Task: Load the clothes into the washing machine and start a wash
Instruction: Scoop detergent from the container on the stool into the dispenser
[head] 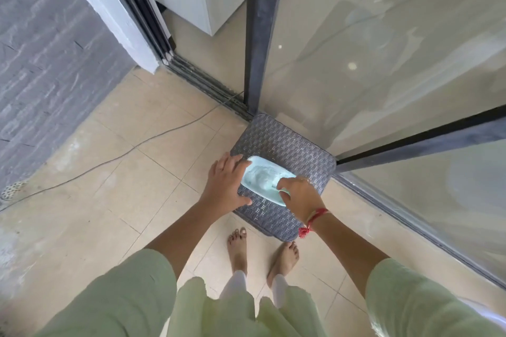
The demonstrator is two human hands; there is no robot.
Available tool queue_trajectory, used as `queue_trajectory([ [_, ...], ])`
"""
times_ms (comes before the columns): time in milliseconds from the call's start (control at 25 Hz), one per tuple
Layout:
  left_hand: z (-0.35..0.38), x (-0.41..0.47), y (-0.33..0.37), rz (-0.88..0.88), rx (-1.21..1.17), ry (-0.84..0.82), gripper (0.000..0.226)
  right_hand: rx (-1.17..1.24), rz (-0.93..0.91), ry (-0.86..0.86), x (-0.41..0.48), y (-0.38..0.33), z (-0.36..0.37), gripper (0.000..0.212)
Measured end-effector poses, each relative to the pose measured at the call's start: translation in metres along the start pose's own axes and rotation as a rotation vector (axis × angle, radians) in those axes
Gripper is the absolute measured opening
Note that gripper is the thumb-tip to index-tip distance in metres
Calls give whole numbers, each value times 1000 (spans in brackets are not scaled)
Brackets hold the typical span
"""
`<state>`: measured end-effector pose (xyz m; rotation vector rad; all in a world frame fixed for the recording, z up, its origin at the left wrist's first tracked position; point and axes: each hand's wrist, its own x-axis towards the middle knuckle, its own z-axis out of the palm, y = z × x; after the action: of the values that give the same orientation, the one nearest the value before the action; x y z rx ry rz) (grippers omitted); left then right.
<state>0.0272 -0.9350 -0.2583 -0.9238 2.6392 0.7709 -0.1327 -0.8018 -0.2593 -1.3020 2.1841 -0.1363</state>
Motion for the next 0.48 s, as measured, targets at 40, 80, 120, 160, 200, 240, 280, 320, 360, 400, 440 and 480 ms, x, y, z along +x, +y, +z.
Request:
queue_trajectory([
  [40,4,10,0,27,71,-11,98,-72,-38,-11,9,5,10,21],
  [80,12,20,-2,52,129,-26,104,-133,-76,-14,18,12,21,20],
  [120,17,28,-2,72,179,-45,108,-198,-99,-17,23,16,31,17],
  [160,23,35,-3,86,218,-71,111,-256,-104,-16,25,19,38,12],
  [200,29,41,-3,93,249,-97,114,-292,-113,5,27,22,44,9],
  [240,33,47,-4,100,282,-111,116,-316,-134,22,29,24,48,15],
  [280,36,51,-4,106,307,-123,116,-321,-150,52,30,25,52,21],
  [320,39,54,-4,108,319,-128,116,-296,-159,71,31,24,52,23],
  [360,40,56,-5,107,312,-127,115,-262,-172,86,31,23,53,23],
  [400,41,58,-7,106,297,-130,115,-226,-176,98,31,23,52,23],
  [440,41,60,-8,107,278,-133,114,-192,-175,117,30,23,51,22],
  [480,41,61,-8,109,260,-134,114,-164,-168,133,28,24,49,19],
])
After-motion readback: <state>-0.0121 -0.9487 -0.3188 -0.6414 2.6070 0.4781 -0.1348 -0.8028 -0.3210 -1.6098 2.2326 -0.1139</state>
